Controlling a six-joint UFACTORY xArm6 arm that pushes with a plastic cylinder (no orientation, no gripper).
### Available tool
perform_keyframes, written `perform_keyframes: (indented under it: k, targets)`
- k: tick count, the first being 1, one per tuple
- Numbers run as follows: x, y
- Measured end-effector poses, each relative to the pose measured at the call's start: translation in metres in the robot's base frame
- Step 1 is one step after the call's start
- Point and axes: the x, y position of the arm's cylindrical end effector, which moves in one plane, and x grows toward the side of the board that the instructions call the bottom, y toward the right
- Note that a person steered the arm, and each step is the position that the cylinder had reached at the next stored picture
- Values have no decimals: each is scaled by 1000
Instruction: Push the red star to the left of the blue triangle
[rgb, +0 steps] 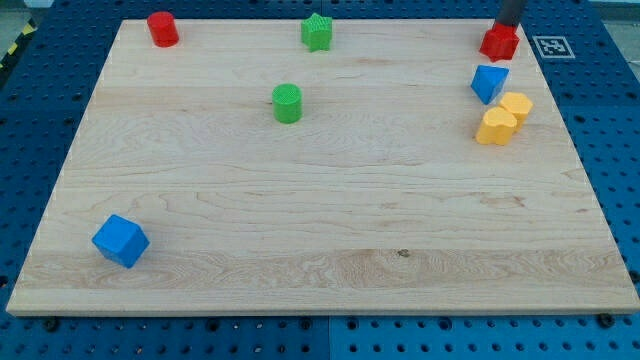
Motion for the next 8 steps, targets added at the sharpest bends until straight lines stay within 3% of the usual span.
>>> perform_keyframes:
  k: [3, 8]
  targets:
    - [26, 15]
    - [85, -103]
